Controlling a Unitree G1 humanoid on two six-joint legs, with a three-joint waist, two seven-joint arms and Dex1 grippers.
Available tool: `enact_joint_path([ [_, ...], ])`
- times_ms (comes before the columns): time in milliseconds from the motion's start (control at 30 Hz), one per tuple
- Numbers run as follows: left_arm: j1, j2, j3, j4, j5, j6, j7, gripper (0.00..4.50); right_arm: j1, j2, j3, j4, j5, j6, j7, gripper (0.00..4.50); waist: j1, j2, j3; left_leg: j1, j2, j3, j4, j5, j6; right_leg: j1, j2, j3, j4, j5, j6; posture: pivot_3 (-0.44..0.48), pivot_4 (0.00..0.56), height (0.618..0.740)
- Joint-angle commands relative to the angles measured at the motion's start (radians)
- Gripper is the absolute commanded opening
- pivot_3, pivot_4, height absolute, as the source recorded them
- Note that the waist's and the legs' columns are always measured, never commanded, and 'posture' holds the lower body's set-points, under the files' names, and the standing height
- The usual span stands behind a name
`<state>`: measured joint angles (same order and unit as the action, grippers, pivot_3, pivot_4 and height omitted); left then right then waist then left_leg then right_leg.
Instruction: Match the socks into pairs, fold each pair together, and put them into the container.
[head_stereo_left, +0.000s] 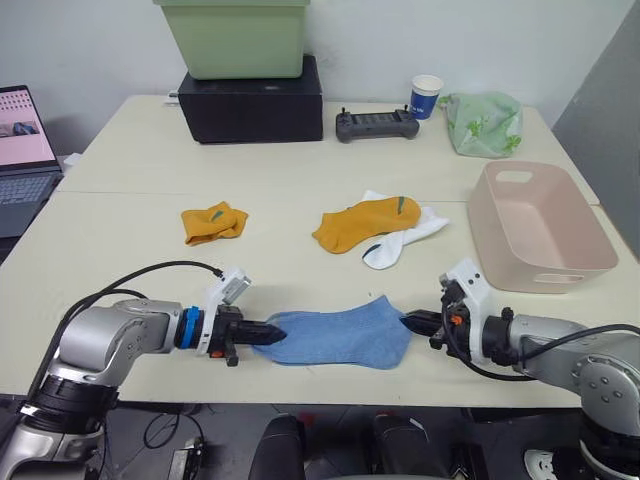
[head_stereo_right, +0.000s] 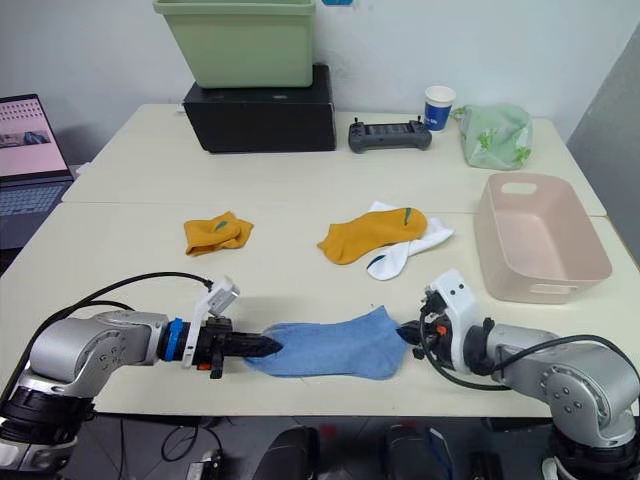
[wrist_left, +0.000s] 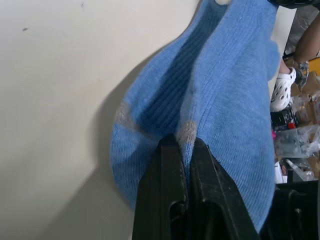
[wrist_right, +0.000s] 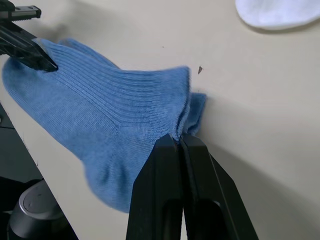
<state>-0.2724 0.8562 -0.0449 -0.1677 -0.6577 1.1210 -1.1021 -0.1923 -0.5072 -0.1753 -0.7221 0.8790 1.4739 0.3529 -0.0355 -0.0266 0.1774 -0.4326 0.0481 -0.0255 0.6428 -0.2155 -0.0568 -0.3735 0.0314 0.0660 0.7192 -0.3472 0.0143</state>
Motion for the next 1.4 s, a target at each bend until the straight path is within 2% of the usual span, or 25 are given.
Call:
enact_joint_path([
  [33, -0.009, 0.017, -0.01, -0.008, -0.003, -0.023, -0.018, 0.0, 0.012, -0.016, -0.022, -0.031, 0.029, -0.011, 0.013, 0.05, 0.001, 0.0, 0.0, 0.0, 0.0, 0.0, 0.0, 0.0, 0.0, 0.0, 0.0, 0.0, 0.0, 0.0, 0.0, 0.0, 0.15, 0.735],
  [167, -0.027, -0.007, -0.044, 0.041, 0.042, -0.068, 0.009, 0.0, 0.028, -0.017, 0.007, -0.019, -0.001, -0.038, -0.005, 0.05, 0.001, 0.0, 0.0, 0.0, 0.0, 0.0, 0.0, 0.0, 0.0, 0.0, 0.0, 0.0, 0.0, -0.001, 0.001, 0.0, 0.15, 0.735],
  [400, -0.064, -0.047, -0.044, 0.086, 0.046, -0.093, 0.021, 0.0, 0.037, -0.016, 0.065, 0.002, -0.054, -0.086, -0.034, 0.05, 0.002, 0.0, 0.0, 0.0, 0.0, 0.0, 0.0, 0.0, 0.0, 0.0, 0.0, 0.0, -0.001, -0.001, 0.002, 0.0, 0.15, 0.735],
  [433, -0.063, -0.044, -0.042, 0.082, 0.043, -0.095, 0.016, 0.21, 0.038, -0.019, 0.07, 0.003, -0.063, -0.096, -0.036, 0.02, 0.002, 0.0, 0.0, 0.0, -0.001, 0.0, 0.0, 0.0, 0.0, 0.0, 0.0, 0.0, -0.001, -0.001, 0.002, 0.0, 0.15, 0.735],
  [533, -0.045, -0.029, -0.018, 0.073, 0.039, -0.111, 0.007, 0.97, 0.045, -0.022, 0.059, 0.006, -0.089, -0.127, -0.046, 0.71, 0.002, 0.0, 0.0, 0.0, 0.0, 0.0, 0.0, 0.0, 0.0, 0.0, 0.0, 0.0, -0.001, -0.001, 0.002, 0.0, 0.15, 0.735],
  [667, -0.029, -0.041, 0.039, 0.098, 0.071, -0.198, 0.053, 2.29, 0.045, -0.016, 0.009, 0.014, -0.102, -0.173, -0.054, 2.13, 0.001, 0.0, 0.0, 0.0, 0.0, 0.0, 0.0, 0.0, 0.0, 0.0, 0.0, 0.0, -0.001, -0.001, 0.002, 0.0, 0.15, 0.735],
  [700, -0.026, -0.064, 0.076, 0.101, 0.075, -0.248, 0.083, 2.62, 0.04, 0.0, -0.019, 0.017, -0.099, -0.185, -0.064, 2.52, 0.002, 0.0, 0.0, 0.0, 0.0, 0.0, 0.0, 0.0, 0.0, 0.0, 0.0, 0.0, -0.001, -0.001, 0.002, 0.0, 0.15, 0.735],
  [733, -0.014, -0.061, 0.121, 0.083, 0.037, -0.262, 0.056, 2.93, 0.035, 0.008, -0.052, 0.009, -0.082, -0.201, -0.057, 2.89, 0.002, 0.0, 0.0, 0.0, 0.0, 0.0, 0.0, 0.0, 0.0, 0.0, 0.0, 0.0, -0.001, -0.001, 0.002, 0.0, 0.15, 0.735],
  [833, 0.007, -0.052, 0.218, 0.037, -0.037, -0.296, -0.001, 2.95, 0.022, -0.001, -0.074, -0.049, -0.048, -0.276, 0.007, 3.94, 0.001, 0.0, 0.0, 0.0, 0.001, 0.001, 0.0, 0.0, 0.0, 0.0, 0.0, 0.001, -0.001, 0.0, 0.0, 0.0, 0.15, 0.735],
  [900, 0.001, -0.052, 0.239, 0.022, -0.051, -0.328, -0.026, 2.95, 0.008, -0.022, -0.031, -0.08, -0.061, -0.332, 0.042, 3.94, 0.002, 0.0, 0.001, 0.0, 0.001, 0.001, -0.001, 0.0, 0.0, 0.0, -0.001, 0.0, -0.001, 0.0, 0.0, 0.0, 0.15, 0.735],
  [933, -0.012, -0.044, 0.21, 0.008, -0.038, -0.35, -0.054, 2.95, -0.007, -0.038, 0.04, -0.086, -0.111, -0.381, 0.057, 3.84, 0.002, 0.0, 0.001, 0.0, 0.001, 0.0, -0.001, 0.0, 0.0, 0.0, -0.001, 0.0, -0.001, 0.0, 0.0, 0.0, 0.15, 0.735],
  [1033, -0.031, -0.03, 0.115, -0.016, 0.025, -0.416, -0.112, 2.36, -0.016, -0.072, 0.188, -0.075, -0.215, -0.495, 0.1, 2.96, 0.002, 0.0, 0.0, 0.0, 0.0, 0.001, 0.0, 0.0, 0.0, 0.001, 0.0, 0.0, -0.002, -0.001, 0.001, 0.0, 0.15, 0.735],
  [1167, -0.052, -0.045, -0.052, -0.002, 0.157, -0.522, -0.139, 1.06, -0.012, -0.163, 0.463, 0.002, -0.455, -0.686, 0.168, 1.53, 0.003, 0.0, 0.0, 0.0, -0.001, 0.001, 0.0, 0.0, 0.0, 0.001, 0.0, 0.0, -0.003, 0.0, 0.001, 0.0, 0.15, 0.735],
  [1267, -0.052, -0.059, -0.135, 0.059, 0.255, -0.614, -0.144, 0.11, 0.008, -0.133, 0.55, 0.068, -0.512, -0.755, 0.182, 0.47, 0.003, 0.0, 0.0, 0.0, -0.001, 0.001, 0.0, 0.0, 0.0, 0.001, 0.0, 0.001, -0.003, 0.0, 0.0, 0.0, 0.15, 0.735],
  [1300, -0.045, -0.064, -0.157, 0.093, 0.291, -0.652, -0.139, 0.0, 0.02, -0.126, 0.572, 0.089, -0.529, -0.772, 0.189, 0.15, 0.003, 0.0, 0.0, 0.0, -0.001, 0.001, 0.0, 0.0, 0.0, 0.0, 0.001, 0.001, -0.003, 0.0, 0.0, 0.0, 0.15, 0.735],
  [1333, -0.039, -0.067, -0.169, 0.117, 0.314, -0.681, -0.137, 0.0, 0.028, -0.123, 0.586, 0.104, -0.544, -0.785, 0.196, 0.03, 0.003, 0.0, 0.0, 0.0, -0.001, 0.001, 0.0, 0.0, 0.0, 0.001, 0.001, 0.001, -0.003, 0.0, 0.0, 0.0, 0.15, 0.735],
  [1400, -0.027, -0.061, -0.193, 0.17, 0.362, -0.736, -0.143, 0.0, 0.055, -0.124, 0.609, 0.136, -0.589, -0.824, 0.197, 0.03, 0.003, 0.0, 0.0, 0.0, -0.001, 0.001, 0.0, 0.0, 0.0, 0.0, 0.001, 0.001, -0.002, 0.0, 0.0, 0.0, 0.15, 0.735],
])
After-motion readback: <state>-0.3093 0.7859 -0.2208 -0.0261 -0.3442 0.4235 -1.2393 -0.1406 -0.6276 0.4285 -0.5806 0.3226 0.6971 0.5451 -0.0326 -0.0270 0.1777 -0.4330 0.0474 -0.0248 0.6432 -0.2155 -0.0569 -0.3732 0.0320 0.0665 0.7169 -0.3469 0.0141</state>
